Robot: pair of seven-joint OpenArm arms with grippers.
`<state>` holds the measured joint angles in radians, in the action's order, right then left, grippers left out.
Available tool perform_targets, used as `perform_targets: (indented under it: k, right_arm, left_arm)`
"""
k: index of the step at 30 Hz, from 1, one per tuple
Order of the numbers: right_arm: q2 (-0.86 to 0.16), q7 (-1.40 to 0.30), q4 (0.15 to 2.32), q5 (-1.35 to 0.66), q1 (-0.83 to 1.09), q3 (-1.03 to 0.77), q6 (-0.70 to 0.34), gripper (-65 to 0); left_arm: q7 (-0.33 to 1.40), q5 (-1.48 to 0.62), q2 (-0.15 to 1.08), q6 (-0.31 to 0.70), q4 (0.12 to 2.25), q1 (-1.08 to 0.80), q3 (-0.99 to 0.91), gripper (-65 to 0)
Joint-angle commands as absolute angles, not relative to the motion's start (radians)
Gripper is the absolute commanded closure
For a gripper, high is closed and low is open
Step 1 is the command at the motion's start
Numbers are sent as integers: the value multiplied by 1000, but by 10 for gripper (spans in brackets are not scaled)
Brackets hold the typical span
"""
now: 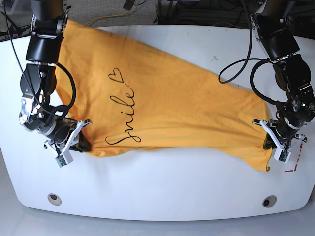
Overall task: Fold the T-shirt properly
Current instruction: 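Lift the shirt with both grippers and swing it up off the table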
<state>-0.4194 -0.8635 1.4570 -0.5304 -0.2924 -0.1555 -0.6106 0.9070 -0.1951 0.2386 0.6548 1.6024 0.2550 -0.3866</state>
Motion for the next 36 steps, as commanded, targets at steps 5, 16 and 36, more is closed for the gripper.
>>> perform_targets:
  k: [5, 16, 36]
  right_arm:
    - [-475, -912, 1475, -545, -504, -162, -634, 0]
    - [-562, -957, 1474, -553, -883, 31, -691, 0]
    - [-584, -1090, 1707, -555, -680, -87, -698, 0]
  left_arm:
    - [966, -214, 252, 593, 1799, 381, -378, -1]
    - [1072, -214, 326, 593, 1917, 705, -361, -1]
    - [1064, -223, 403, 598, 1840, 769, -311, -1]
